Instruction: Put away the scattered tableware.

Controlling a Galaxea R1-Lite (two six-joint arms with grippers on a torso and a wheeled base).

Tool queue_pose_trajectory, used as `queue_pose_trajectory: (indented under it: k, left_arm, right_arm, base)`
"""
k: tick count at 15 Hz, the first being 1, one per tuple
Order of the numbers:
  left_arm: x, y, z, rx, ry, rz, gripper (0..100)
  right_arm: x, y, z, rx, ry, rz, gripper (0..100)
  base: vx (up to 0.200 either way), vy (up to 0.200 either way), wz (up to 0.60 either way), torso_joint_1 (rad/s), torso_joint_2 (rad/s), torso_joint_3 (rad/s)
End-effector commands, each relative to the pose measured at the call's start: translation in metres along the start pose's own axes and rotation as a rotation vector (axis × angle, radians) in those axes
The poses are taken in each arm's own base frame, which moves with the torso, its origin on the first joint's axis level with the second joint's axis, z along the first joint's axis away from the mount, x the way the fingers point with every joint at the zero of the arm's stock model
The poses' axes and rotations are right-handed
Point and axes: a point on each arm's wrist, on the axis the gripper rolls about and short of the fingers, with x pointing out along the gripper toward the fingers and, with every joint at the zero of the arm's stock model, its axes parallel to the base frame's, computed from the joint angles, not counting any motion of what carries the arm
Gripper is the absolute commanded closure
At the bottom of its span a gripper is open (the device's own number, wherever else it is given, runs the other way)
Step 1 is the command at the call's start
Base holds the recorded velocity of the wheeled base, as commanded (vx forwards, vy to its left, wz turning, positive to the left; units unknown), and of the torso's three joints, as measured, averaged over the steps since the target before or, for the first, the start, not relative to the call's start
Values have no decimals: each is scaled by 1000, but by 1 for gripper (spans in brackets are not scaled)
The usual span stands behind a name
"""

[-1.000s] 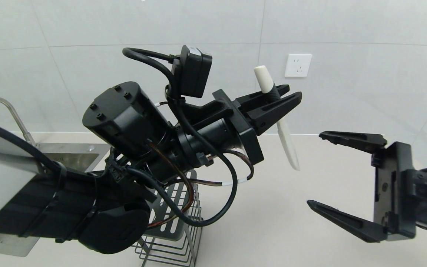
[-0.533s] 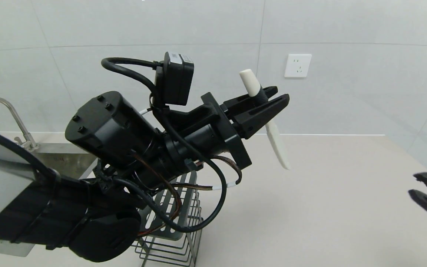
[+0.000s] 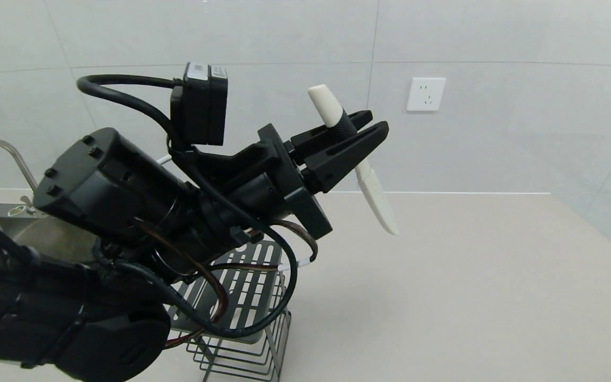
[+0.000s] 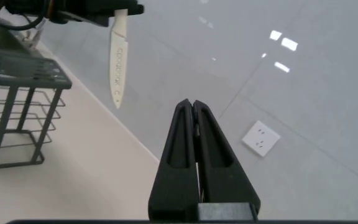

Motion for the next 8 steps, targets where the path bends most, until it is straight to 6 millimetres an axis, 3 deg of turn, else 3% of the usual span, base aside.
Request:
queue_pose_trajectory:
  k: [1,4,6,8]
  left_arm:
    - [-6,-5,14,11,-22,-2,100]
    - [-14,-3,23,28,-31,16,100]
    - [-19,0,33,50,-48,32,100]
    - [-25,3,40,64,-50,48,100]
  right_arm:
    - [-23,16,3,-51,-38,-49,100]
    - [-43,31,5,-75,-39,-75,100]
    - [-66,54,-4,-62,9,-86,100]
    - [-72,59,-10,-22,43,-130,100]
  base:
    - [0,0,0,0,0,0]
    - [0,0,0,0,0,0]
    - [0,0,0,0,0,0]
    - [0,0,0,0,0,0]
